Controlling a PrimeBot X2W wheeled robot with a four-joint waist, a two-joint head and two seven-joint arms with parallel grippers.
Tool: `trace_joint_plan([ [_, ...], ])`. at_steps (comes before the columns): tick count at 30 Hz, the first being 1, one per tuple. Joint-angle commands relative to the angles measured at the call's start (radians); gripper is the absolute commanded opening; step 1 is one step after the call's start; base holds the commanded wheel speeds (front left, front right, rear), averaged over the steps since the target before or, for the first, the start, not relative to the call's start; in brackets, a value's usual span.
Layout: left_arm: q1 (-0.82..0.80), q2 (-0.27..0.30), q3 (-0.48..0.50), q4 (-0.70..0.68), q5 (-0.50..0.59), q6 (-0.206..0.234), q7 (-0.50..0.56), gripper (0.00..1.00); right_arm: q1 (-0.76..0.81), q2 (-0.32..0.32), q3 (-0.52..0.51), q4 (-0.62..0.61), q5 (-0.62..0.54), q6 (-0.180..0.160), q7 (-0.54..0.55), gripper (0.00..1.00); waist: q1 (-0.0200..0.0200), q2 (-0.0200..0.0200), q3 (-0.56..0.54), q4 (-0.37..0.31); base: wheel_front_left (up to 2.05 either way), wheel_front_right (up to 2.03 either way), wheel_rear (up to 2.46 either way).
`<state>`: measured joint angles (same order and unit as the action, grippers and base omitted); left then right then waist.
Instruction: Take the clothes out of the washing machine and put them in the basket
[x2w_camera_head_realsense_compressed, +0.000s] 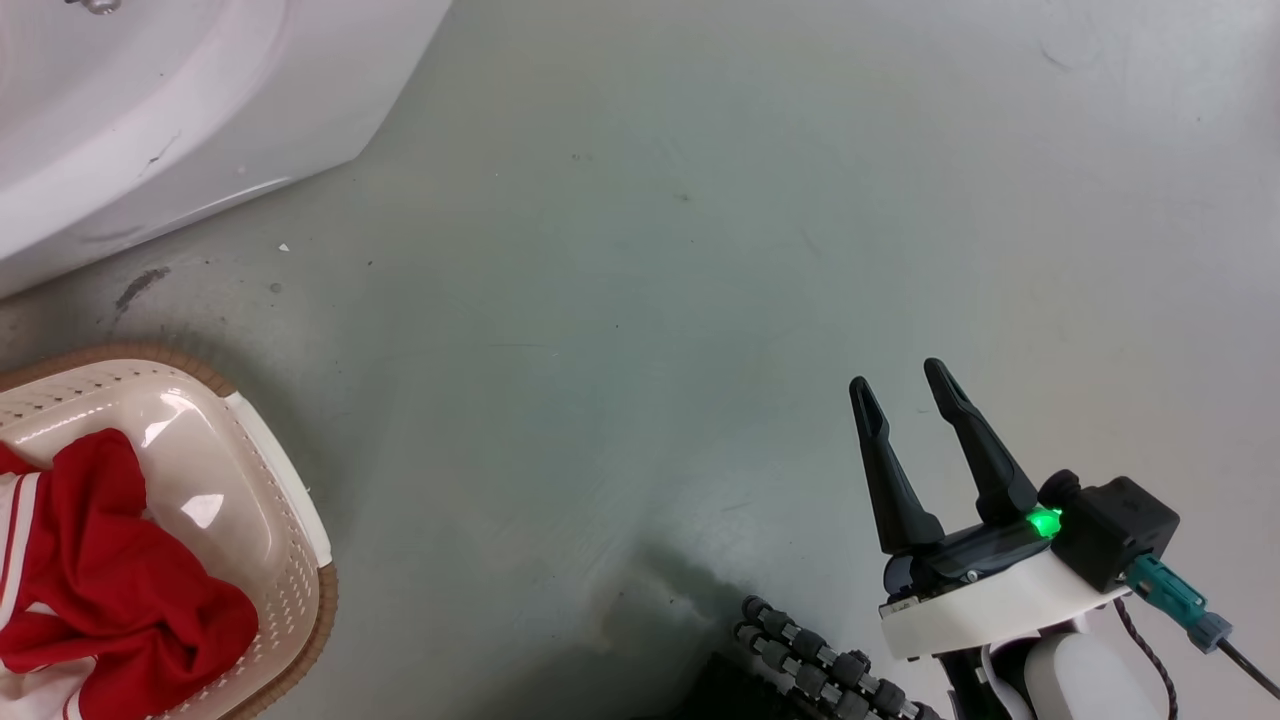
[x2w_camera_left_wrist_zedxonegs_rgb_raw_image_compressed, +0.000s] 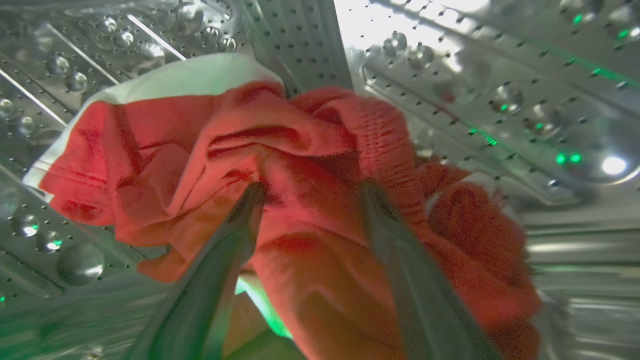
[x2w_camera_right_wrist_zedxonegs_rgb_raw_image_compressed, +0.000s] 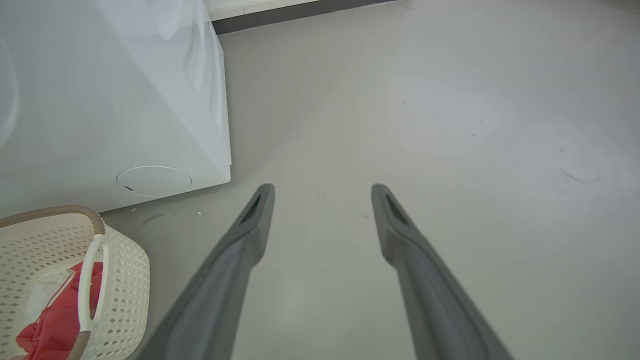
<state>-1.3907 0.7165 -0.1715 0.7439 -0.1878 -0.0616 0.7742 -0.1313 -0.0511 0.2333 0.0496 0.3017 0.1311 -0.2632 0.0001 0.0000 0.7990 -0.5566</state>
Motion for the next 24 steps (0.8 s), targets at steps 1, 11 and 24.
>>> trace_joint_plan([
  [1, 0.044, -0.006, -0.019, 0.007, 0.009, -0.006, 0.020, 1.00, 0.005, 0.002, -0.001, -0.006, 0.004, -0.001, -0.002, 1.00, -0.0001, 0.0000, 0.004, 0.000, 0.00, 0.00, 0.00],
  [11, 0.041, -0.025, -0.016, 0.032, 0.001, 0.040, -0.068, 0.00, 0.001, 0.002, 0.007, -0.009, 0.014, -0.001, -0.002, 1.00, -0.0001, 0.0000, 0.022, -0.006, 0.00, 0.00, 0.00],
  [24, -0.059, -0.017, -0.012, 0.165, 0.018, 0.083, -0.409, 0.00, -0.039, 0.002, 0.017, 0.003, 0.018, -0.001, -0.002, 1.00, -0.0001, 0.0000, 0.002, -0.014, 0.00, 0.00, 0.00],
])
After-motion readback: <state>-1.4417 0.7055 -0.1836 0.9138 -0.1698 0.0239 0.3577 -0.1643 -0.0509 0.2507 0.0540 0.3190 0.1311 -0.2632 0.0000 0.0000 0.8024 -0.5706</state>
